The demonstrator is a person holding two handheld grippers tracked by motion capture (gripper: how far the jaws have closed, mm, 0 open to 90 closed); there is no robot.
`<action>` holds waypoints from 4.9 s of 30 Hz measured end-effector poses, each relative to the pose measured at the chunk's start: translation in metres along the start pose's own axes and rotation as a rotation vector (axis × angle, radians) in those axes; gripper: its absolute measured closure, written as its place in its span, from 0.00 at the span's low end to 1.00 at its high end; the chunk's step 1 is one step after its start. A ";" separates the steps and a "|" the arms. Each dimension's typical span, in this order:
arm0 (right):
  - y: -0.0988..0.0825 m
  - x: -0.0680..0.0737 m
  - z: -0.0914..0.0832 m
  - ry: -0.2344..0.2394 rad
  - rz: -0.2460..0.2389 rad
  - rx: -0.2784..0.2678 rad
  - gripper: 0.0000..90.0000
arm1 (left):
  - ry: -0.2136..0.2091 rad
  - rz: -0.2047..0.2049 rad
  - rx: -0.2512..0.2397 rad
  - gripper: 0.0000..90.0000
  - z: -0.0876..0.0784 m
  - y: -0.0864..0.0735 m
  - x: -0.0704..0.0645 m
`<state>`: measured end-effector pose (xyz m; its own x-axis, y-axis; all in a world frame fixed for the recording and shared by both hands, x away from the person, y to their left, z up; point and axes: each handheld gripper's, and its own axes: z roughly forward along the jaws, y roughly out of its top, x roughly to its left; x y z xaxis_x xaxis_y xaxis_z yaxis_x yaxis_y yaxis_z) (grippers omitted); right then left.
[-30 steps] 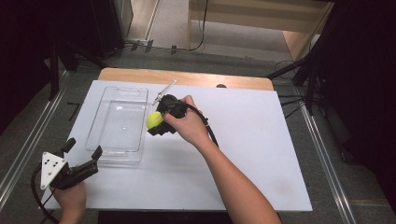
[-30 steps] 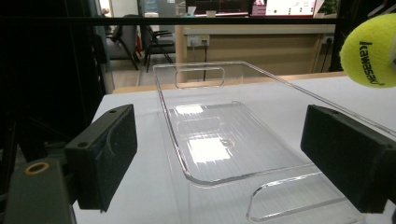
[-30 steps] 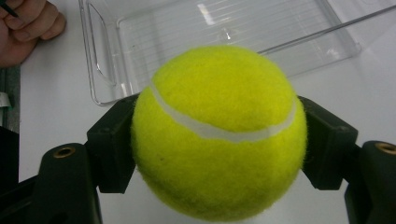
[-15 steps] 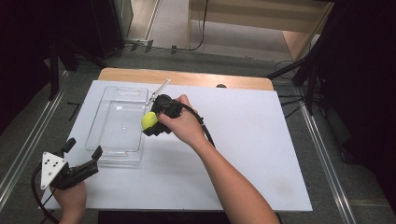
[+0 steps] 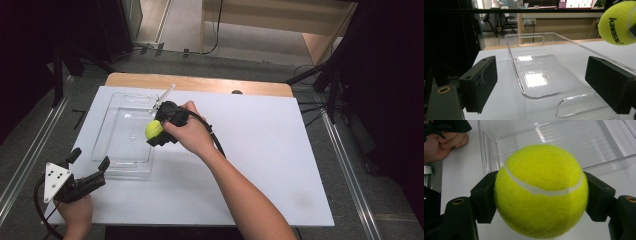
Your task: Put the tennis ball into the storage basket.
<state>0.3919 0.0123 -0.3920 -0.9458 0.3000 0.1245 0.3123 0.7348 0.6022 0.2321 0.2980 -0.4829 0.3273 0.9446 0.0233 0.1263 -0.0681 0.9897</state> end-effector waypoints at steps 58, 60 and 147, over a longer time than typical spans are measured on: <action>0.029 0.010 0.059 0.033 -0.067 0.058 0.26 | -0.005 0.003 -0.002 0.13 0.000 0.000 0.001; 0.029 0.009 0.061 0.033 -0.070 0.065 0.26 | -0.005 0.002 -0.002 0.13 0.000 0.000 0.001; -0.084 -0.002 -0.030 -0.165 0.086 -0.136 0.00 | -0.001 0.006 0.005 0.13 0.000 0.000 0.000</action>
<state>0.3650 -0.0678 -0.4195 -0.8853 0.4617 0.0557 0.3656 0.6169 0.6970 0.2322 0.2978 -0.4827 0.3288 0.9440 0.0290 0.1292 -0.0754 0.9887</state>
